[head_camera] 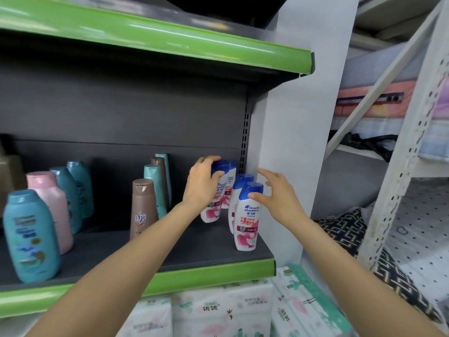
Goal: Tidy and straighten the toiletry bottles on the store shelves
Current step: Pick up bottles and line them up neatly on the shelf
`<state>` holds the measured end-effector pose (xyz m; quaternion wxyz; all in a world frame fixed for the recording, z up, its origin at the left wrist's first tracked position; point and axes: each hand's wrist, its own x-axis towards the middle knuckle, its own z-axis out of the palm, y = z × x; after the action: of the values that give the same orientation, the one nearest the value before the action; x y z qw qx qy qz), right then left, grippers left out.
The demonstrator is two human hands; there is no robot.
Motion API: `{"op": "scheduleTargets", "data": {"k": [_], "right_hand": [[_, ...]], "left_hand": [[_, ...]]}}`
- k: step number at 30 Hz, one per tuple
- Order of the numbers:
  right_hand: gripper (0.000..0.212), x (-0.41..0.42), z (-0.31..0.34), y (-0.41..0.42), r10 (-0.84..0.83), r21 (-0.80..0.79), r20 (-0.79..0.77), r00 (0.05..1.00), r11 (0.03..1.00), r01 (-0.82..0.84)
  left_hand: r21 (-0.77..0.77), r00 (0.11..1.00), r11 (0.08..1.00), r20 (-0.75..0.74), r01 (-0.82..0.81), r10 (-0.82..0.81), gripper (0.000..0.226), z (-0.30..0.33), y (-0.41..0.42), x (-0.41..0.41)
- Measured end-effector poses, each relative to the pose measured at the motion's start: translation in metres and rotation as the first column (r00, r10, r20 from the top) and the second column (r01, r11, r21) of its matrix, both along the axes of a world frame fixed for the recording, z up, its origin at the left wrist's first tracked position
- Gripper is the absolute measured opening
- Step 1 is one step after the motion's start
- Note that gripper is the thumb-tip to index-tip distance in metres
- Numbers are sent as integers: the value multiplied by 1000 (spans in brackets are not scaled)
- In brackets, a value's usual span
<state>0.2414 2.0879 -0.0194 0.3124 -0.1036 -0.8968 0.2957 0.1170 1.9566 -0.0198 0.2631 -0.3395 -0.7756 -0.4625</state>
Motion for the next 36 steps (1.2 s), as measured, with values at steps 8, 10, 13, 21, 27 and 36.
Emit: {"op": "scheduleTargets", "data": {"k": [8,10,13,21,27,36], "right_hand": [[51,17,11,-49,107,96,-92,990,991,-98],[51,20,9,-62,162,47,-79,984,986,-158],[42,24,2,-79,241,-142,-94,966,957,-252],[14,42,-17,-113,385,-452,-84,919,807,-379],[20,60,-54,-120,426,-552,149,892,785,-283],[24,68,-53,-132,434,-630,71,898,718,-297]], "left_hand": [[2,995,995,-24,101,-101,39,16,-41,44],[12,990,991,-27,137,-136,39,18,-53,56],[28,980,980,-3,197,-197,38,20,-71,68],[138,912,930,190,341,-362,33,11,-121,77],[317,870,896,283,311,-403,30,0,-148,79],[560,821,781,284,277,-495,27,-14,-170,84]]}}
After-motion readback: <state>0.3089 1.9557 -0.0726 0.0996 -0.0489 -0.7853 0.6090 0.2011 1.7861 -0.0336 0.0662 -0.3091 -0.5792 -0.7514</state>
